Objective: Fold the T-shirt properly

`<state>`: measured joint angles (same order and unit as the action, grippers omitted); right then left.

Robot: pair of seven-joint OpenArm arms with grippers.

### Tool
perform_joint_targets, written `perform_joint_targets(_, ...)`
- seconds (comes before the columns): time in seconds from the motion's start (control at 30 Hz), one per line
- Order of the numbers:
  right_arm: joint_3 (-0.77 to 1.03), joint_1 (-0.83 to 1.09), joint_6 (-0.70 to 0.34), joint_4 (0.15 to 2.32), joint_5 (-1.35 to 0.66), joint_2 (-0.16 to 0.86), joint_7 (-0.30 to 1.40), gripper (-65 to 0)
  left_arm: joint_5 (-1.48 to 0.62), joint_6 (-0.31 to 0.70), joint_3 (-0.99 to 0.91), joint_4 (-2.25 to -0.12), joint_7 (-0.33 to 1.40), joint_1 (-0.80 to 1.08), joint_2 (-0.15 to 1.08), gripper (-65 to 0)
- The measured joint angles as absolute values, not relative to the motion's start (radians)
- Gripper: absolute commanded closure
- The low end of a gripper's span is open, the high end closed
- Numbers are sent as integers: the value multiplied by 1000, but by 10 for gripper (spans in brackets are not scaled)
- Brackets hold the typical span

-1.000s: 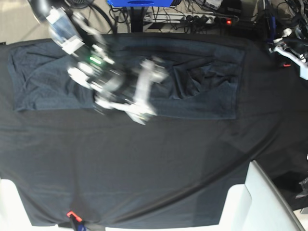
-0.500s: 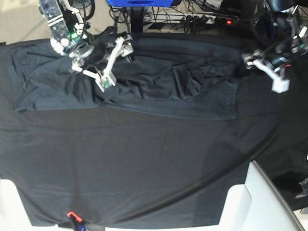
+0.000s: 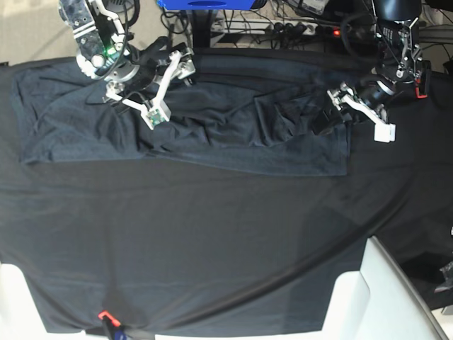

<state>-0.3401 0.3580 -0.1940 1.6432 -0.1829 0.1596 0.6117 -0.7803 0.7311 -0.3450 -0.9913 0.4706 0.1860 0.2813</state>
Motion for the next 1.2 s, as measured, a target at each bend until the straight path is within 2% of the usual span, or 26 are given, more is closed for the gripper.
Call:
perform_joint_targets(0.07, -340, 358, -194, 1643, -183, 160, 612, -591, -774, 731, -345, -990, 486, 186, 279, -331)
perform_joint_targets(0.2, -340, 358, -194, 1643, -182, 160, 612, -591, -747, 719, -341, -985, 524, 186, 277, -2)
perform_joint_targets(0.37, -340, 360, -194, 1643, -183, 160, 612, -591, -723, 722, -406, -979, 567, 165, 299, 0)
perform_joint_targets(0.63, -339, 409, -194, 1699, -183, 160, 528, -593, -685, 685, -421, -975, 588, 142, 455, 0)
perform_joint_targets(0.8, -337, 421, -198, 1736, -186, 160, 496, -593, -684, 688, -419, -987, 589, 157, 471, 0)
perform_joint_targets(1.0, -333, 416, -194, 1735, -183, 160, 497, -593, -679, 671, -419, -1328, 588, 313, 434, 0)
perform_joint_targets(1.1, -333, 416, -196, 1735, -186, 157, 497, -593, -620, 548, -387, -1531, 602, 372, 366, 0)
perform_joint_targets(1.2, -331, 416, -193, 1735, -183, 162, 497, -593, -518, 469, -305, -1702, 606, 399, 311, 0)
